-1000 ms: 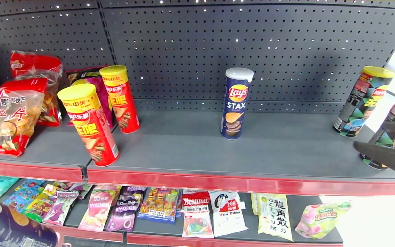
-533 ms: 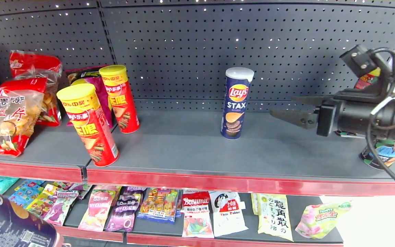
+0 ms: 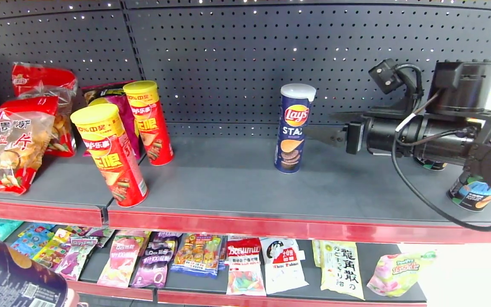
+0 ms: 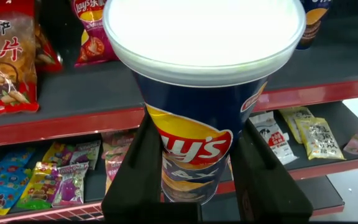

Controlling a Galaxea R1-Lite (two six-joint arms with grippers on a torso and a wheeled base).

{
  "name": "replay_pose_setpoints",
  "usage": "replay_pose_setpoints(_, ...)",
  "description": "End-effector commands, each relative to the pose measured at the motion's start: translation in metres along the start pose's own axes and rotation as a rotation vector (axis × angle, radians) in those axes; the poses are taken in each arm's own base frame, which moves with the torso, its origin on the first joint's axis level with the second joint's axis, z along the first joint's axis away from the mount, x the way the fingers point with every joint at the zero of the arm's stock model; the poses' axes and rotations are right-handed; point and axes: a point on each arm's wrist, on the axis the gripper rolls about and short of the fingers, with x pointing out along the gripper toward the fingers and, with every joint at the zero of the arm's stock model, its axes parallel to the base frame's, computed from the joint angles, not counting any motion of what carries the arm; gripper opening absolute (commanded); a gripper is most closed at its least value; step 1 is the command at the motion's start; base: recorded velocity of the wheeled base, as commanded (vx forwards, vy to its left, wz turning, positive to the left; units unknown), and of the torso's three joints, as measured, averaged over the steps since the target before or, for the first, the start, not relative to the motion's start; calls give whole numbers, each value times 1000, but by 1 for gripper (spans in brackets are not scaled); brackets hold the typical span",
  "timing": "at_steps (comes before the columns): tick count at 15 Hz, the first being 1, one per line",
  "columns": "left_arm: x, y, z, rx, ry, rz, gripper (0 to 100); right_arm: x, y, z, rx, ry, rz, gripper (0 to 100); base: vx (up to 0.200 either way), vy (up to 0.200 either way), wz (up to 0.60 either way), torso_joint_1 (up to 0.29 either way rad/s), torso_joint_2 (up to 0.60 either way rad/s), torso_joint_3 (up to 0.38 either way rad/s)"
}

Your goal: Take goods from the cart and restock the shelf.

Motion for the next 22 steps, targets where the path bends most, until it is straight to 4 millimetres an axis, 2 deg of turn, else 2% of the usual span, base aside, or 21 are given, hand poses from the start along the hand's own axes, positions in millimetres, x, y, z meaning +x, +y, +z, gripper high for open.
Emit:
replay_pose_setpoints(1, 0, 0, 0, 0, 0, 1, 0, 21, -8, -11, 8, 29, -26, 100, 0, 0, 0, 0, 0, 0)
replay_pose_setpoints(6, 0, 0, 0, 0, 0, 1, 0, 42, -17, -10, 0, 20, -42, 100, 0, 0, 0, 0, 0, 0)
replay_pose_setpoints(11, 0, 0, 0, -1, 1, -1, 0, 52, -21, -10, -2, 13, -43, 100, 0, 0, 0, 0, 0, 0)
replay_pose_setpoints(15, 1, 0, 0, -1, 3, -1, 0, 73, -29, -7, -53, -9, -35, 100, 0, 0, 0, 0, 0, 0)
replay_pose_setpoints(22, 0, 0, 0, 0, 0, -1, 0, 86, -25, -8, -59, -17, -21, 100, 0, 0, 0, 0, 0, 0)
